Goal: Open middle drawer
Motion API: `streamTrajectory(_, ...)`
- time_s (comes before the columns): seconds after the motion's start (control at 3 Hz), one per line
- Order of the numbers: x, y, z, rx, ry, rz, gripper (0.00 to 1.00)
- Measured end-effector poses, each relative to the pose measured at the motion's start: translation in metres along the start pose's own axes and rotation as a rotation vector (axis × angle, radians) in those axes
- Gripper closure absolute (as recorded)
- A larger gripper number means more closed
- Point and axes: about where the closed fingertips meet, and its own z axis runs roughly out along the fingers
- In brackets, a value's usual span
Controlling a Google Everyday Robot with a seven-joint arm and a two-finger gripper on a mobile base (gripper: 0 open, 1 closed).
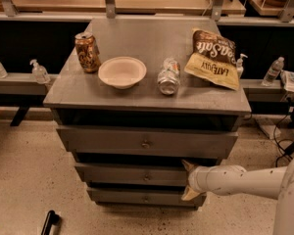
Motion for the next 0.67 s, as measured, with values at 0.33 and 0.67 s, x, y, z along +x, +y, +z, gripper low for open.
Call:
streamTrajectory(0.33,-0.0007,0.0007,0.0008,-0.002,-0.001,0.000,0.39)
streamTrajectory(0.67,-0.0014,0.0014,0.0017,-0.003,-0.002,-0.001,0.62)
